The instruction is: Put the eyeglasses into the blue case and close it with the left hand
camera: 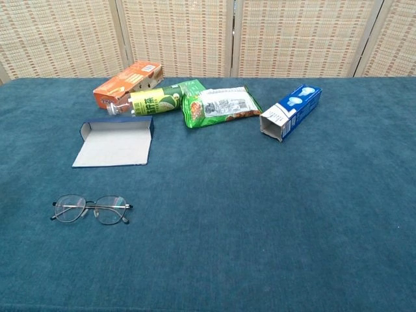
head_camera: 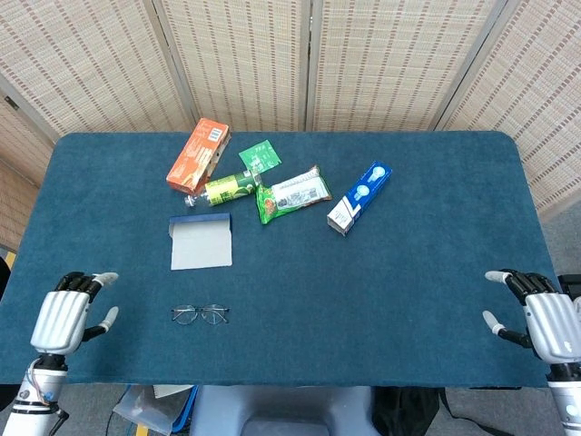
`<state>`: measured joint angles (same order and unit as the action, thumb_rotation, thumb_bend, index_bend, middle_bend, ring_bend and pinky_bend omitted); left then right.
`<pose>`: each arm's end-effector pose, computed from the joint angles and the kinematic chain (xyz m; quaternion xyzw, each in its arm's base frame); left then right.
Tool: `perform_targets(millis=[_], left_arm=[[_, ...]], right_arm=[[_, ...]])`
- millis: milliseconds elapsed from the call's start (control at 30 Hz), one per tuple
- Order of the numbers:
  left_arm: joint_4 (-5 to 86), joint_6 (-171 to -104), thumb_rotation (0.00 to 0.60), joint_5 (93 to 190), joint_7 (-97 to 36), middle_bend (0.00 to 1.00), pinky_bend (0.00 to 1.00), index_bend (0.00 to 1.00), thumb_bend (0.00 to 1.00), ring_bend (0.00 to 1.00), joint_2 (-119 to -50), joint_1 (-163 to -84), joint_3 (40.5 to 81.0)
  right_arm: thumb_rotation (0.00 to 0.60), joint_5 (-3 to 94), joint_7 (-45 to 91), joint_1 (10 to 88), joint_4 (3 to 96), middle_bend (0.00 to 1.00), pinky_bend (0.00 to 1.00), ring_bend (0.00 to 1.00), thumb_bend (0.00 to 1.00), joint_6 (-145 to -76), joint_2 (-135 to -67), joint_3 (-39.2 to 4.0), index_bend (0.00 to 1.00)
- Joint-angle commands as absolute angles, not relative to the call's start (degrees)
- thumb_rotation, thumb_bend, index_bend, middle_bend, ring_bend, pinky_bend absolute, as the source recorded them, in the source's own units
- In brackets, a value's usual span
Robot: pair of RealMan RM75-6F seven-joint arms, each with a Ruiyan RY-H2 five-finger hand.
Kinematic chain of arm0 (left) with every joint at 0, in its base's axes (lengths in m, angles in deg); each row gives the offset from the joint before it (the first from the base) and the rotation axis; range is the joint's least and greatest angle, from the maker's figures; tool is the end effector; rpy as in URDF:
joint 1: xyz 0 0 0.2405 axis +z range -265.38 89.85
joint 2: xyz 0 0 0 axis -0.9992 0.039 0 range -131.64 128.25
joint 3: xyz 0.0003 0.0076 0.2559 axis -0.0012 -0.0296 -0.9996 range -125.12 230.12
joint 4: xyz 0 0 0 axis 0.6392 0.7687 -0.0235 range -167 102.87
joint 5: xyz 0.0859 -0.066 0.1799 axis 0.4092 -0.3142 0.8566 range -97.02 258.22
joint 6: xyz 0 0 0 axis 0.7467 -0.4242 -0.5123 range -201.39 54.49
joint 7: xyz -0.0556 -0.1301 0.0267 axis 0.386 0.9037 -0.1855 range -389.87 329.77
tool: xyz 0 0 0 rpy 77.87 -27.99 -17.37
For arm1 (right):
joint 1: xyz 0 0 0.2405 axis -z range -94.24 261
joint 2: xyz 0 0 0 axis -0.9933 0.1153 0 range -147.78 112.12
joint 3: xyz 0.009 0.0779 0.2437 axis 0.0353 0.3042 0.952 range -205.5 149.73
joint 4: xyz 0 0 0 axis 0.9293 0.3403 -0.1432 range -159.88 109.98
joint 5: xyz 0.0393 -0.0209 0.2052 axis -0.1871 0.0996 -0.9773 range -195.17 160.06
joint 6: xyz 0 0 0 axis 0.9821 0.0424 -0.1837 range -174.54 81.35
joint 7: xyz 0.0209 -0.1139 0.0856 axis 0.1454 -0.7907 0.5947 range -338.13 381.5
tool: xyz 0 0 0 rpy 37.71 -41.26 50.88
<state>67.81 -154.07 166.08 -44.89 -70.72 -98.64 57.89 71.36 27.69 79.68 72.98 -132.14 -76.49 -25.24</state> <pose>-0.2540 0.2146 0.1186 -0.6366 -0.3517 -0.3987 0.5587 -0.2949 -0.1729 0.1776 0.5851 -0.4122 0.4249 0.5543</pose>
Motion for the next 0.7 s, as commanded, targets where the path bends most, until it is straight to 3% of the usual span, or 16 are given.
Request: perform_targets(millis=[33,167,267,400,700], left_arm=[[69.33,-150.27,0.6,167.46,-46.49,0.71,0.73,0.28,0.31,0.68,-69.98,-101.6,57.88],[70.7,-145.5,0.6,167.93,-48.57,0.88,0.92,0.3,0.31,0.83,-70.54,-104.95,57.74],[71.62,-141.51,0.6,167.01,-50.0,0.99,0.99,0.32,0.31,0.94,-71.51,-107.52,57.79],[71.93,-136.72,0.6,164.78,-51.7,1.0,1.0,0.32,0.31,1.0,-73.44,-110.72,58.07],[71.3,-128.45,0.6,157.41,-54.0,1.0,1.0,0.37,0.31,1.0,-78.07,-116.44,58.64]], right_arm=[[0.6,71.42,27.78,79.61,72.96,0.29,0.25,0.3,0.25,-132.0,-76.48,-25.29,0.29],[0.6,71.83,28.0,79.46,72.84,0.29,0.25,0.3,0.25,-131.52,-76.72,-25.67,0.29],[0.6,72.09,28.28,79.38,72.58,0.29,0.25,0.3,0.25,-131.35,-76.89,-25.87,0.29],[0.6,71.99,28.75,79.54,72.12,0.29,0.25,0.3,0.25,-131.45,-76.94,-25.98,0.29],[0.6,71.83,29.7,79.52,71.36,0.29,0.25,0.3,0.25,-131.11,-77.27,-26.18,0.29]])
